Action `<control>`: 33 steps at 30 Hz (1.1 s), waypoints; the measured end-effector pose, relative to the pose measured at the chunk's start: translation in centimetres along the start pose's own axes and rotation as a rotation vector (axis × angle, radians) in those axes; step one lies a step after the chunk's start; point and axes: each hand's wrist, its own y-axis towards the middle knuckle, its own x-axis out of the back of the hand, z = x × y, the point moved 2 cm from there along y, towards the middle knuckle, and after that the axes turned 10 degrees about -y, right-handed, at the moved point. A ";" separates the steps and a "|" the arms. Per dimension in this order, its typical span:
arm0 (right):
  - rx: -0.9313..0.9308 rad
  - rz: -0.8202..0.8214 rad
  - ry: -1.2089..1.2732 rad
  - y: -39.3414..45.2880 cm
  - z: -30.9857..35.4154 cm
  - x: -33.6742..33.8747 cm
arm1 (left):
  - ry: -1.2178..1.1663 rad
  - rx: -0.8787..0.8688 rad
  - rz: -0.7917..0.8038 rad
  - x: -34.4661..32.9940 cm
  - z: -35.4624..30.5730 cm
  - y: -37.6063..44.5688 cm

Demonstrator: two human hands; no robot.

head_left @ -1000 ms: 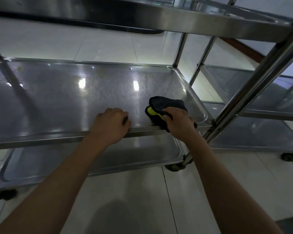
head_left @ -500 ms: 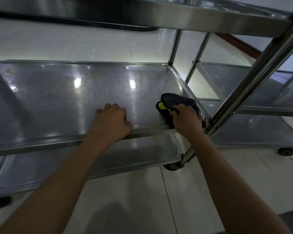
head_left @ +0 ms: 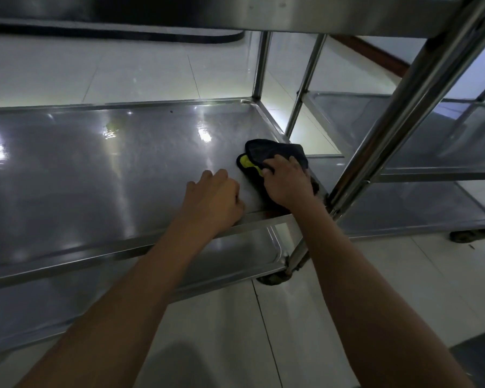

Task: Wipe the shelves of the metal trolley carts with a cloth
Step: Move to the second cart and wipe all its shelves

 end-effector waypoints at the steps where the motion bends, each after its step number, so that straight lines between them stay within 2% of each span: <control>1: 0.011 -0.010 0.003 0.7 -0.1 0.0 | -0.006 -0.006 0.001 -0.1 0.0 -0.1; 11: 0.009 -0.034 0.032 7.0 -2.1 0.3 | -0.043 0.012 -0.023 -0.2 0.4 -0.1; 21: 0.009 -0.085 -0.017 -0.9 -2.5 0.9 | -0.093 -0.018 -0.005 0.1 0.7 -0.8; 28: 0.042 -0.130 0.039 -7.4 0.2 1.1 | -0.045 -0.042 0.042 0.8 0.2 -2.8; 33: 0.076 -0.166 0.083 -9.0 1.6 1.7 | -0.077 0.013 -0.021 2.6 2.5 -5.6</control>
